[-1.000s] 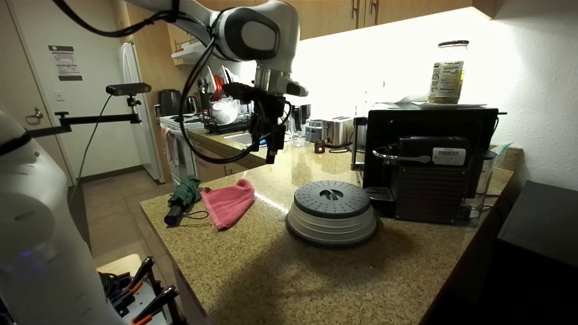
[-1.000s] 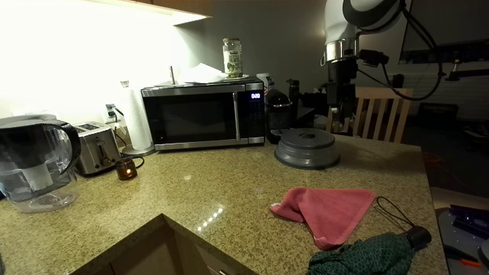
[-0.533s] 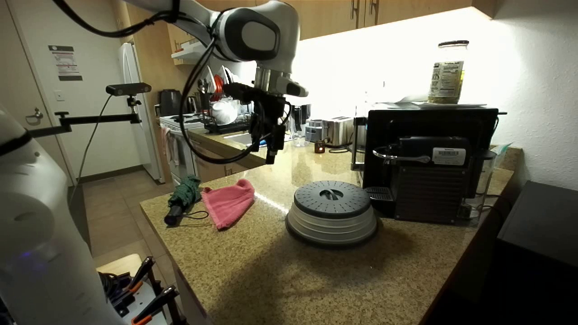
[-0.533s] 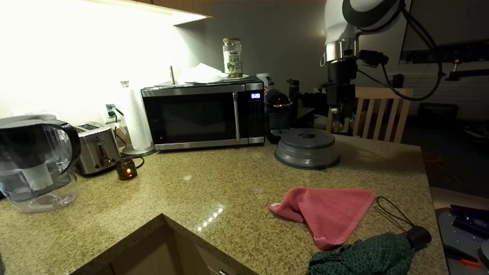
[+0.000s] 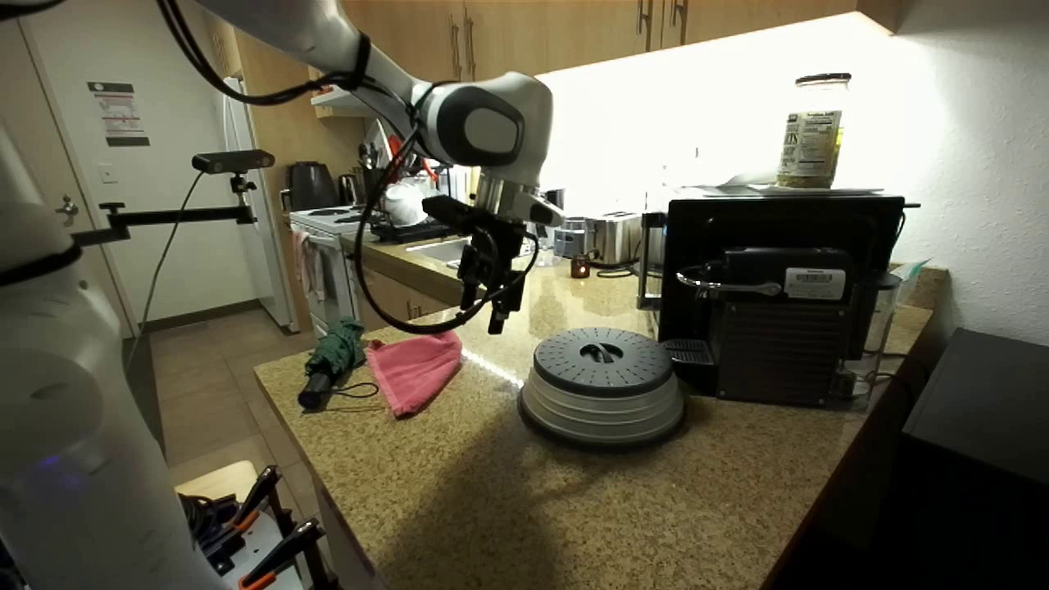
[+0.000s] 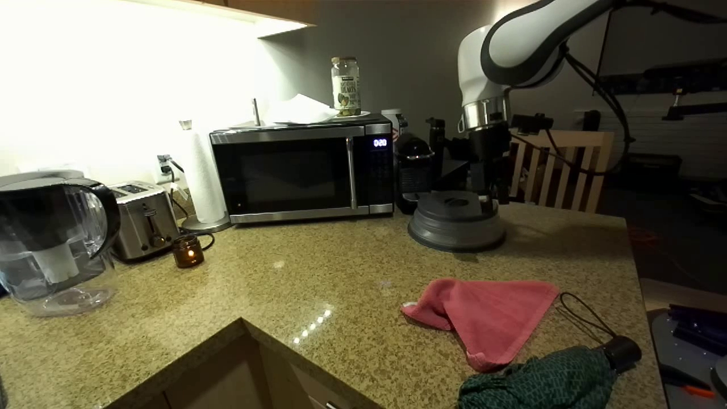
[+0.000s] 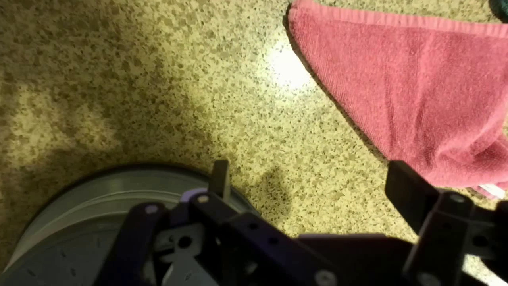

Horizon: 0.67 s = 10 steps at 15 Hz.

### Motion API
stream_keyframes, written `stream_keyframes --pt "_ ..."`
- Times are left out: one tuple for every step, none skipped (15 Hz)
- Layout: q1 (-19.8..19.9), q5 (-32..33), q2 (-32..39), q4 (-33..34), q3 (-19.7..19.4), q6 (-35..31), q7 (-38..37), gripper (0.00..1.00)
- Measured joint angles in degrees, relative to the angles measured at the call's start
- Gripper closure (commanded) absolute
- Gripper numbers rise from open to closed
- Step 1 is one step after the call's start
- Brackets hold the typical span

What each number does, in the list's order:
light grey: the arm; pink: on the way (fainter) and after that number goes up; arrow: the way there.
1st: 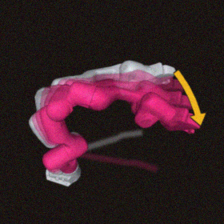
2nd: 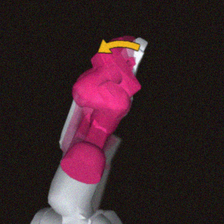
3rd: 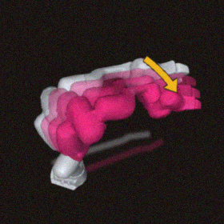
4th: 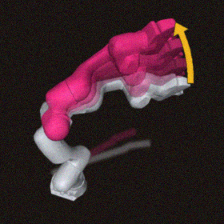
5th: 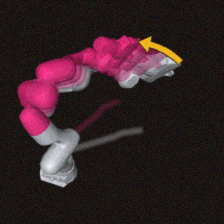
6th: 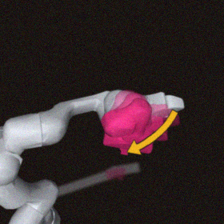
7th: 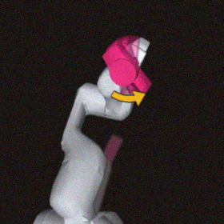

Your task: Pick up the pink cloth and put it on the left side of the counter

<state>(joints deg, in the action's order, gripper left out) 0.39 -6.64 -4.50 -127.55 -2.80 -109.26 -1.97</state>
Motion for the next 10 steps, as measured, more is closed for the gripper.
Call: stream_keyframes --pt "0.0 0.0 1.4 0.5 0.3 -0.7 0.5 0.00" --pt "-0.1 0.0 2.9 1.1 0.5 -1.3 1.0 0.00" --pt "-0.1 0.0 4.3 2.0 0.7 -1.7 1.5 0.00" --pt "-0.1 0.0 5.7 2.9 0.7 -1.9 2.0 0.00" --pt "-0.1 0.0 7.1 4.0 0.8 -2.0 2.4 0.00" --pt "-0.1 0.0 8.4 5.1 0.9 -2.0 2.9 0.00" --pt "-0.1 0.0 9.5 6.1 1.1 -1.9 3.3 0.00" --pt "-0.1 0.0 10.4 7.0 1.3 -1.8 4.1 0.00" --pt "-0.1 0.0 11.1 7.7 1.7 -1.6 5.1 0.00" --pt "-0.1 0.0 11.6 8.2 2.1 -1.1 6.5 0.00"
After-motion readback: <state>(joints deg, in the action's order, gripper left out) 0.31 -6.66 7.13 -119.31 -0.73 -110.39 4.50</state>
